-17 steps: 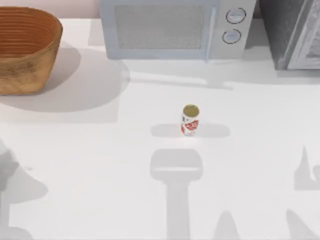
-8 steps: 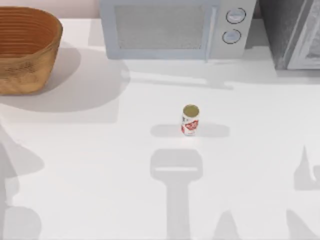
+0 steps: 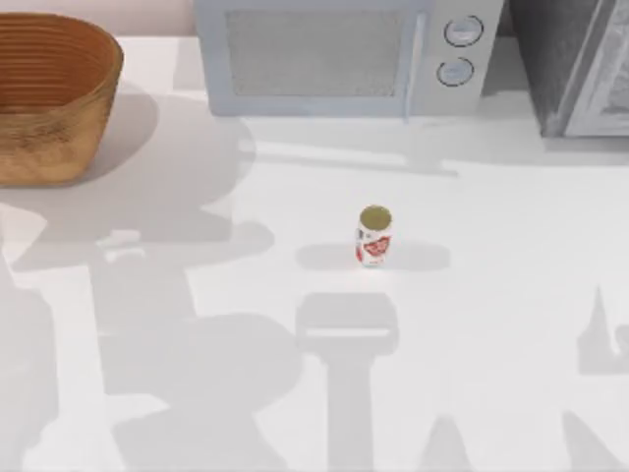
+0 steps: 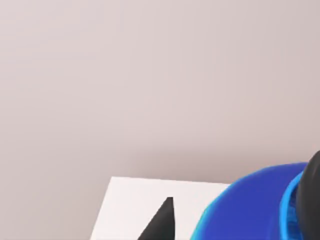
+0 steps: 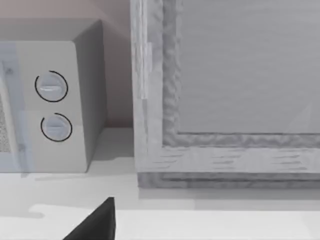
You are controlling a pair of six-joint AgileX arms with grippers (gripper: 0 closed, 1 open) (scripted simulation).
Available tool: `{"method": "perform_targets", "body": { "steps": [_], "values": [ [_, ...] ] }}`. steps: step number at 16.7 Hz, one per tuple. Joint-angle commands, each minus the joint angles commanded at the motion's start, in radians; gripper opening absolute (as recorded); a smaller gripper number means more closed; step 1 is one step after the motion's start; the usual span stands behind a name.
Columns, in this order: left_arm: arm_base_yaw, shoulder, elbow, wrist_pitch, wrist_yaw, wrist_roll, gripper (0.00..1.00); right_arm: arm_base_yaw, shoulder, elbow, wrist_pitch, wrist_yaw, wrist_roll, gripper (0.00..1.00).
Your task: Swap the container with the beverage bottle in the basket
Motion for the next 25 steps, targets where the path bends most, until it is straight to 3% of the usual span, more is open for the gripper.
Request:
{"method": "perform_targets", "body": {
  "steps": [4,7,25],
  "values": [
    [-0.121,-0.014,0.168,-0.254,-0.029,-0.037,0.00,0.000,0.000,0.000,0.000,0.000,0.000,1.00],
    [-0.170,-0.008,0.220,-0.332,-0.037,-0.056,0.00,0.000,0.000,0.000,0.000,0.000,0.000,1.00],
    [-0.205,0.193,0.274,-0.185,-0.064,-0.067,0.00,0.000,0.000,0.000,0.000,0.000,0.000,1.00]
  ]
}}
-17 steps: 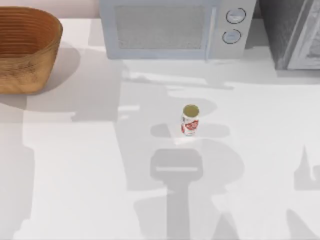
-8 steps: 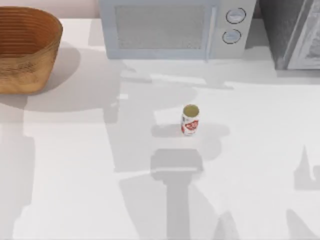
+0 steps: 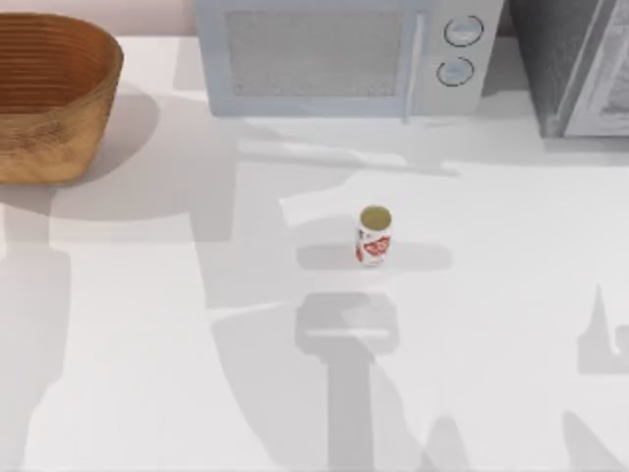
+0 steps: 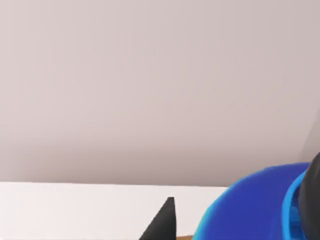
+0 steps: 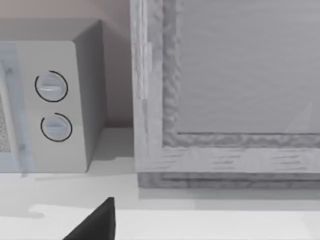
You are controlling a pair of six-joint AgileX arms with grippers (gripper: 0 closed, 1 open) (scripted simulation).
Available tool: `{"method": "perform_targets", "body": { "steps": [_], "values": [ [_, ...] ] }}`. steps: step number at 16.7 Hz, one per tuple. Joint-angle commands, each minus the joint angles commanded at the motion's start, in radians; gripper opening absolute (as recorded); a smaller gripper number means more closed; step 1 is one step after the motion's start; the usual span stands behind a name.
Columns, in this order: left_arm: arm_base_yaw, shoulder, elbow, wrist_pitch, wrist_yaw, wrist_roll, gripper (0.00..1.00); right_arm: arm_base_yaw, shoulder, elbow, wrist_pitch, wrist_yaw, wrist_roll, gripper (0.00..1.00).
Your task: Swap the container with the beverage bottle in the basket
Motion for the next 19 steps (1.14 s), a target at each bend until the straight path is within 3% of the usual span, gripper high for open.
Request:
{"method": "perform_targets", "body": {
  "steps": [13,19],
  "values": [
    [0.000,0.000,0.000,0.000,0.000,0.000,0.98,0.000,0.000,0.000,0.000,0.000,0.000,1.00],
    [0.000,0.000,0.000,0.000,0.000,0.000,1.00,0.000,0.000,0.000,0.000,0.000,0.000,1.00]
  ]
}}
